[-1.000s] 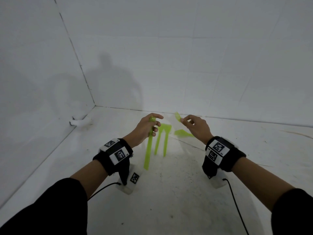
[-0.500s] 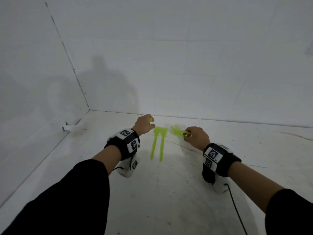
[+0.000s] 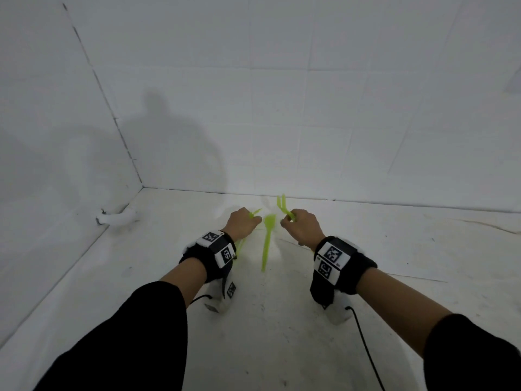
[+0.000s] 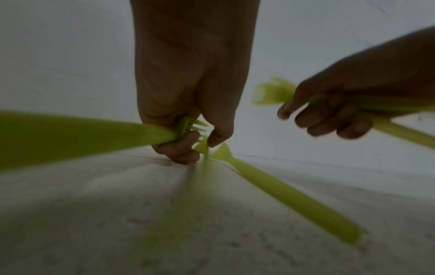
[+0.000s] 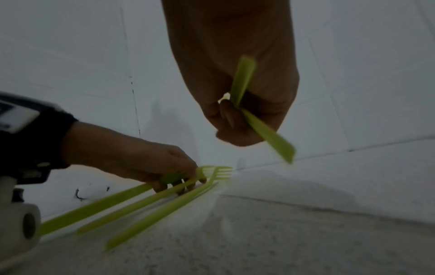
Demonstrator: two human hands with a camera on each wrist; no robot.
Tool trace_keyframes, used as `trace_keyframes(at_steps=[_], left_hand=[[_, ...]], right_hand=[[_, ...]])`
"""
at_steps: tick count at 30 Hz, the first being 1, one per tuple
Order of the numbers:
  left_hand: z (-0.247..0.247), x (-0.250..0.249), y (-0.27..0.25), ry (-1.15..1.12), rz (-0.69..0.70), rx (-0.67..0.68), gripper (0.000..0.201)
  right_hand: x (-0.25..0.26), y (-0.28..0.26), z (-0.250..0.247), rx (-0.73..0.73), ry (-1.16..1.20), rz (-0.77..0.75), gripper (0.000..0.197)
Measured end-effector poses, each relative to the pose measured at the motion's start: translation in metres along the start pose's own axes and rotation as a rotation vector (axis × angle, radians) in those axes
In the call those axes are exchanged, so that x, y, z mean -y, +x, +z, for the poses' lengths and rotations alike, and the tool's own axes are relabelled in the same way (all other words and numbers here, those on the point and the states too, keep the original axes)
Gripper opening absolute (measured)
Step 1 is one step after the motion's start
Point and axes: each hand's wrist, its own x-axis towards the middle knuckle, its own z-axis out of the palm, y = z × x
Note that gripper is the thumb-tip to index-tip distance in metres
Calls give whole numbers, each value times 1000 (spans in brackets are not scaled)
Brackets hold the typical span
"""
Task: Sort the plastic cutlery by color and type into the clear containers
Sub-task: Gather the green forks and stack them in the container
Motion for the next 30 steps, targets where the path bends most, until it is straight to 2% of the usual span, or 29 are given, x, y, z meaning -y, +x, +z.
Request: trace_keyframes(at_steps=[6,7,11,13,15,17,19,21,25,30], left_hand=[[-23,1,-14,-508,-97,14,18],[-30,1,-17,-560,-98,15,21],[-44,7,-26,-694,-42,-6,30],[-44,8,-29,-743,-22,-15,25],[-43,9,-34,-783,-30,-11,23],[-40,7,-39,-827,-34,-20,25],[-34,4,-42,-895,-26,-36,26],[-29,-2,-45,-966,-15,-48,26],[-14,-21,-63,-1109,-11,3,24],[13,-43,-101,-1252,-12,108,25]], right_hand=[[8,9,32,159,-270,32,57],[11,9,35,163,-308,30,57],[20,7,38,157,-309,19,35],[22,4,37,178,-140,35,28],[24,-4,35,203,142,51,16],[29,-14,30,170,266,15,9],[33,-23,25,74,312,-72,12],[39,-34,19,-7,323,-156,24],[39,-63,2,-8,393,-181,40],[16,-94,-11,16,266,-232,14]])
